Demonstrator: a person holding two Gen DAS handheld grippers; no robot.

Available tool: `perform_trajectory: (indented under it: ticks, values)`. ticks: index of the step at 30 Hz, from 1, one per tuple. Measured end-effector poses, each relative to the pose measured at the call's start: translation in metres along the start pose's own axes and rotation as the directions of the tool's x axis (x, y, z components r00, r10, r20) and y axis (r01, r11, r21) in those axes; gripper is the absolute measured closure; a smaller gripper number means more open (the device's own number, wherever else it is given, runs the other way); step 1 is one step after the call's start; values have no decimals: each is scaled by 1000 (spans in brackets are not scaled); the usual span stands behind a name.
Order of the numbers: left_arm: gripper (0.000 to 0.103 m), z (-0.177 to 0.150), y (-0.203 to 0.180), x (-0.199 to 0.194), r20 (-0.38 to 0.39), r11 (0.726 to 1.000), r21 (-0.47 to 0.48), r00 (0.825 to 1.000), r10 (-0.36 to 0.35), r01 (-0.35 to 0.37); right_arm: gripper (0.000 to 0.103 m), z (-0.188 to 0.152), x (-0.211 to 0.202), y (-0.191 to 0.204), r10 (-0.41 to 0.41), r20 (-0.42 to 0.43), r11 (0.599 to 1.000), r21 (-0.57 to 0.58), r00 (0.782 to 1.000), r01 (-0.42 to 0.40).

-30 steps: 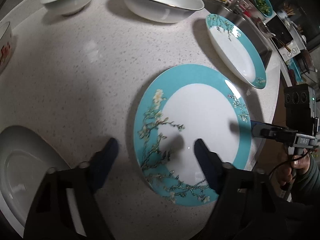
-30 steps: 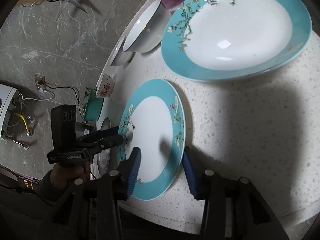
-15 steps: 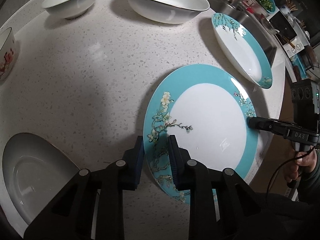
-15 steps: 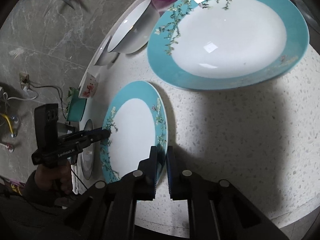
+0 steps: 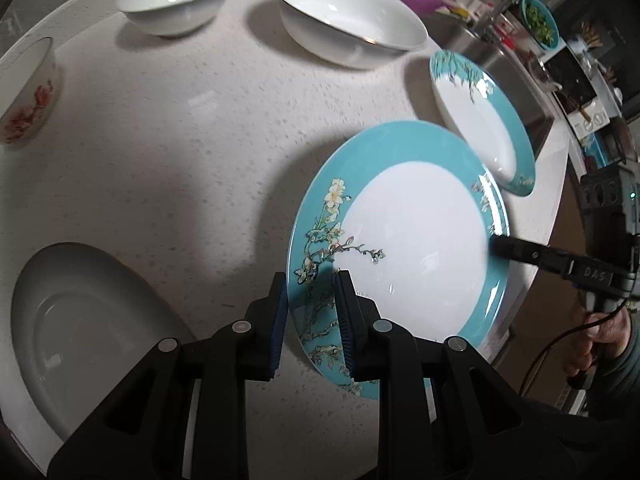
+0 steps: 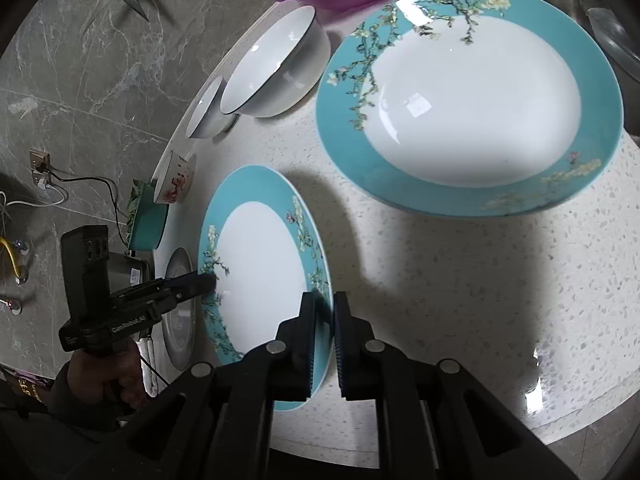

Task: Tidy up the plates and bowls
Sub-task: 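Carry the teal floral plate with both grippers onto the grey-rimmed plate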

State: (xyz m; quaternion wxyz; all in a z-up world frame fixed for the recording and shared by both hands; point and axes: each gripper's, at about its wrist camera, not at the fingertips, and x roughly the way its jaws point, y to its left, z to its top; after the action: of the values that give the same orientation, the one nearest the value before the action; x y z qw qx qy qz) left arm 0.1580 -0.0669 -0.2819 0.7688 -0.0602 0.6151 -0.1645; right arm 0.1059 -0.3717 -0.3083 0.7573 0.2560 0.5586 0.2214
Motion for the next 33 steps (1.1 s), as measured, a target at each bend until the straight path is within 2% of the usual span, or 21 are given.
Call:
perform_trajectory:
  ticks: [7, 12, 19, 26, 30, 33]
  values:
    - [82, -11, 26, -34, 37, 997, -69, 999, 22, -20, 92, 6, 9, 32, 26, -31, 999, -30, 999, -27]
    - [82, -32, 59, -68, 70, 989, -144, 996, 52, -41, 92, 12, 27, 73, 53, -79, 994, -93, 995, -60]
    - [82, -81, 127, -107, 94, 951, -293, 987, 130, -97, 92, 7, 76, 137, 79, -178, 973, -199, 981, -114]
    - [82, -118, 181, -116, 77, 911, -392, 982, 171, -128, 92, -5, 135, 186, 57, -266, 952, -277, 962, -133]
    - [82, -124, 202, -113, 76, 903, -408, 980, 182, -136, 91, -4, 156, 201, 26, -277, 946, -305, 961, -114]
    - [82, -127, 203, -103, 70, 904, -403, 981, 184, -141, 91, -4, 162, 203, -13, -271, 939, -335, 962, -81]
